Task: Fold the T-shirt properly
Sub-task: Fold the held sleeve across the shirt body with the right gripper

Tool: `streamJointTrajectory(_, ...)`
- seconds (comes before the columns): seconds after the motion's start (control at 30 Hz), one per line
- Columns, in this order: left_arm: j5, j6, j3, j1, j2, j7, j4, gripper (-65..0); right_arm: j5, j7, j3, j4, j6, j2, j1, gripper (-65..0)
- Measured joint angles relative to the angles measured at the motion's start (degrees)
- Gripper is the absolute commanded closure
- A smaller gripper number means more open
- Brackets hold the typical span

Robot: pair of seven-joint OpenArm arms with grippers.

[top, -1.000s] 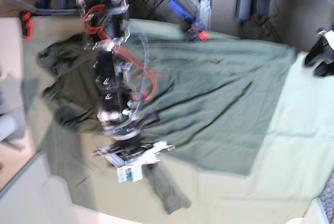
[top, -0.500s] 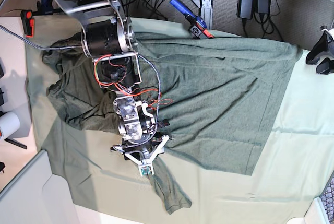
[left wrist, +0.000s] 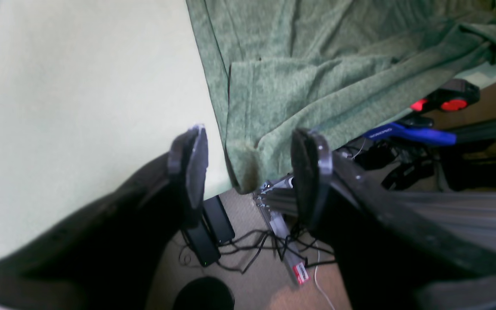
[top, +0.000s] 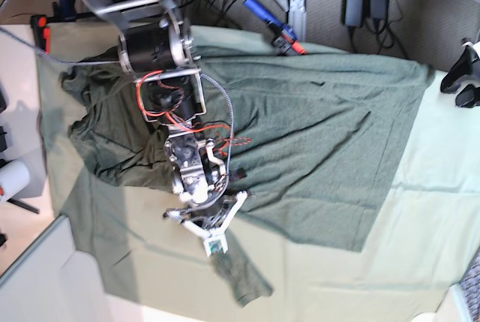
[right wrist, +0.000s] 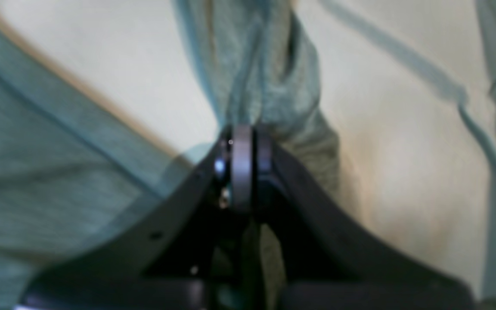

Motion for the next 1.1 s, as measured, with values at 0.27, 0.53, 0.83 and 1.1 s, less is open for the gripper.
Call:
streamJointTrajectory(0.27, -0.07, 0.02, 0.00, -1.03, 0.00, -0.02, 0.00, -34.4, 9.11, -8.92, -4.52, 11.76, 8.37, -3.65, 0.44, 0.0)
streamJointTrajectory(0.53, -0.02, 0.00, 0.00, -5.14, 0.17, -0.22, 0.00, -34.5, 11.67, -15.15, -17.07, 32.96, 10.67, 2.25, -14.03, 0.0)
streamJointTrajectory(0.83, 1.05, 0.04, 3.52, -12.26, 0.00, -2.25, 0.00, -46.7, 13.62, -16.15, -18.14, 47.54, 10.47, 10.93, -28.06, 0.0)
streamJointTrajectory(1.1, 15.37, -0.20, 23.87, -25.97, 3.13, -9.33, -3.28, -46.7, 13.79, -18.64, -18.21, 47.95, 10.47, 10.80, -29.57, -33.5)
